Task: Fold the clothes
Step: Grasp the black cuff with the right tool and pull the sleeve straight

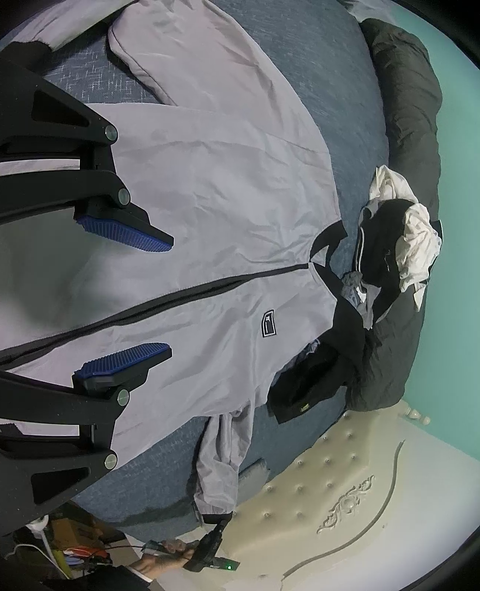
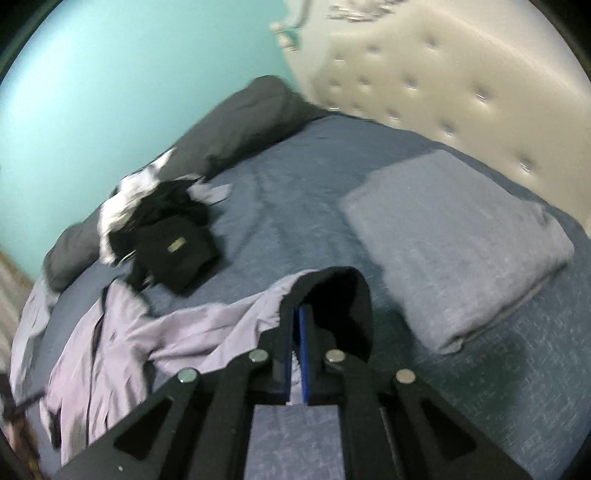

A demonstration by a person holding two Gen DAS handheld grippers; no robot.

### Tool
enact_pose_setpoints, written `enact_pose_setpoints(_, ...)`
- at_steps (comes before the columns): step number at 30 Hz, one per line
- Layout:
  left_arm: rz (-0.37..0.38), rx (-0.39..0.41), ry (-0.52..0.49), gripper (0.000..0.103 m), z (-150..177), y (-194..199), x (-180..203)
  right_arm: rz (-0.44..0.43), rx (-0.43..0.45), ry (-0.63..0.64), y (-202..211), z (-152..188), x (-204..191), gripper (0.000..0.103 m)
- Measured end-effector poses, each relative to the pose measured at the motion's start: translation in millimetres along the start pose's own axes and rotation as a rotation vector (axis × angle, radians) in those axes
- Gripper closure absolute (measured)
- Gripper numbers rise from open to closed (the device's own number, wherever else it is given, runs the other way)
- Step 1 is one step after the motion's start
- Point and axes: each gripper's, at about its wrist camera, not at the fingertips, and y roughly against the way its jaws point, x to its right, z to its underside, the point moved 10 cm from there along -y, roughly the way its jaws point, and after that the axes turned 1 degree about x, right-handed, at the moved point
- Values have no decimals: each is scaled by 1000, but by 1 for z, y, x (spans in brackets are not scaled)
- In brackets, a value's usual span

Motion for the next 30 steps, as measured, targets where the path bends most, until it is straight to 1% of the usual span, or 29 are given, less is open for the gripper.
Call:
enact_pose_setpoints(2,1,1,-5,47,0,3,4,-38,-24,61,10,13,-12,100)
enact_pose_setpoints(7,0,8,-22,47,-2,12,12,-89,-111,186,26,64,-28,101)
enact_pose_setpoints(12,0,15,-45,47,-4,21,24,-113,-210,290,28,120,-37,101)
enact_pose_setpoints(13,0,16,-50,47,-4,22,26,-121,-237,305,28,134,-39,101)
enact_pose_setpoints(17,2,20,-64,47,-6,27,35,-146,-307,325,28,170,-41,101)
enact_pose_setpoints(19,3,21,-72,47,-6,29,39,-140,-340,332,26,184,-38,101)
enact_pose_setpoints(22,5,23,-80,47,-7,32,43,-131,-370,317,30,198,-29,101)
enact_pose_setpoints(25,4,25,-83,47,-8,33,44,-154,-357,293,42,195,-25,101)
enact_pose_setpoints(30,11,27,-82,47,-7,33,45,-164,-375,326,60,200,-19,101)
